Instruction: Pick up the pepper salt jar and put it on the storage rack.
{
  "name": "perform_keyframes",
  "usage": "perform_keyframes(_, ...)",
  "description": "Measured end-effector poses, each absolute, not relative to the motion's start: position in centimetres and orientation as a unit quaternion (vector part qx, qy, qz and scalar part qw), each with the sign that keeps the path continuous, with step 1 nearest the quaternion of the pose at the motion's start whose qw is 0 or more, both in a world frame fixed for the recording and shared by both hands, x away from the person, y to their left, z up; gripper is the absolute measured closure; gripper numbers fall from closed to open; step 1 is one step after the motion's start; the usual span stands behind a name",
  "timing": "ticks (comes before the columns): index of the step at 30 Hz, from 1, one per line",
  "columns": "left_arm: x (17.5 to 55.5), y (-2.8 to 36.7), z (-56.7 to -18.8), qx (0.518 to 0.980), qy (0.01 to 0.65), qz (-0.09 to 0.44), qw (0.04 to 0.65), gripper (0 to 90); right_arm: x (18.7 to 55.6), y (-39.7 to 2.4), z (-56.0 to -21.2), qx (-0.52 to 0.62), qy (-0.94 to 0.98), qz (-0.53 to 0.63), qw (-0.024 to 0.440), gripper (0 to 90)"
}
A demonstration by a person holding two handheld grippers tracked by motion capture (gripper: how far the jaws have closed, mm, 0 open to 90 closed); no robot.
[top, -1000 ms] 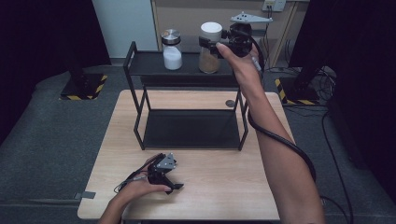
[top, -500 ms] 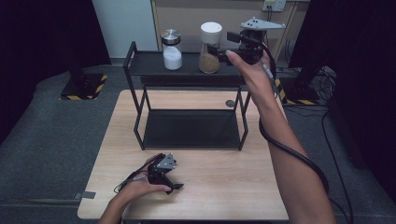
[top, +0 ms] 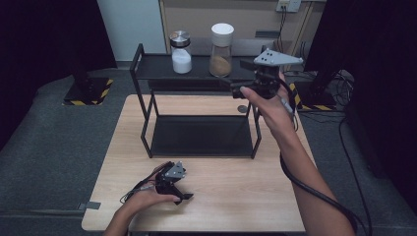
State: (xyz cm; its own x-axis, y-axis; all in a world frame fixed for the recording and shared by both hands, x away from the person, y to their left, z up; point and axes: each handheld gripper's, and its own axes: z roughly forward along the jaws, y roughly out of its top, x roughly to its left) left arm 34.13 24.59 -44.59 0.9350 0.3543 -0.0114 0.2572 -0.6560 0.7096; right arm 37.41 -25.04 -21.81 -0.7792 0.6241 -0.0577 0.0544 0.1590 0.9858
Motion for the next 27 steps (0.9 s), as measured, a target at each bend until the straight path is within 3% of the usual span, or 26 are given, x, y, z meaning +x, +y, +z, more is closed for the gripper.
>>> perform_keyframes(14,34.1,24.6,-44.6,0.907,0.169,0.064,0.38,0.0,33.9,-25.2,-26.9,0.226,0.755,0.577,0.217,9.1)
perform_keyframes(27,34.0,24.6,-44.6,0.907,0.171,0.065,0.38,0.0,31.7,-25.8,-33.6,0.245,0.801,0.515,0.181,9.1)
